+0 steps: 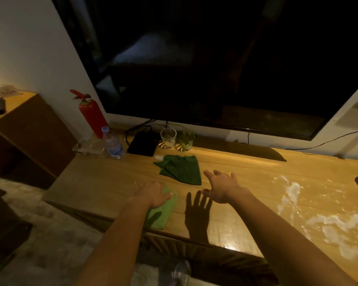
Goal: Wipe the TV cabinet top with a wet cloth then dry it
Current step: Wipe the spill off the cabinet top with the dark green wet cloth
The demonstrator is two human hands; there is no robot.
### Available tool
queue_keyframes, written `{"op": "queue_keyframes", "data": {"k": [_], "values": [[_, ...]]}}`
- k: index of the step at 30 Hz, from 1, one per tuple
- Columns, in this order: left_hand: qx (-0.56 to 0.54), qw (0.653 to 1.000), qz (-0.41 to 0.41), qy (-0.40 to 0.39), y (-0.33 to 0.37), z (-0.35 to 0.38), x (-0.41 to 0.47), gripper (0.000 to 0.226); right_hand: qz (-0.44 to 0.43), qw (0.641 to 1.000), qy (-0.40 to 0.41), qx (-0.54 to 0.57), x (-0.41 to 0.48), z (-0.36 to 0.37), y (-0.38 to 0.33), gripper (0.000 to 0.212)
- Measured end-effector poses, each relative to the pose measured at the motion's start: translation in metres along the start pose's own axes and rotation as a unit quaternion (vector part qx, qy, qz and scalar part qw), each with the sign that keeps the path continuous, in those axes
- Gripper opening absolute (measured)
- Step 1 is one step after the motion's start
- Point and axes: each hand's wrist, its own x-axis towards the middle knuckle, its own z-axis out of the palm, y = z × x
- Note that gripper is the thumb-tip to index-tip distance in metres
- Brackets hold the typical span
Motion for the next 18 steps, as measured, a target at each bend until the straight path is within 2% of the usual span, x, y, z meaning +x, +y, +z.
{"op": "queue_keyframes", "data": {"k": [5, 10, 14, 18], "values": [[-0.016, 1.0, 0.013, -0.019, -0.017, 0.004, 0.067, 0.066, 0.023, 0.999, -0.029, 0.021, 0.057, 0.019, 0.002, 0.066], [0.001, 0.998, 0.037, -0.049, -0.023, 0.013, 0.123, 0.048, 0.035, 0.995, -0.059, 0.071, 0.105, 0.042, -0.004, 0.044], [-0.016, 0.994, 0.106, -0.002, -0.026, 0.026, 0.152, 0.045, 0.038, 0.994, -0.049, 0.094, 0.129, 0.067, -0.01, 0.043], [-0.008, 0.989, 0.143, 0.041, -0.029, 0.039, 0.17, 0.055, 0.034, 0.995, -0.052, 0.078, 0.146, 0.085, -0.014, 0.05]]}}
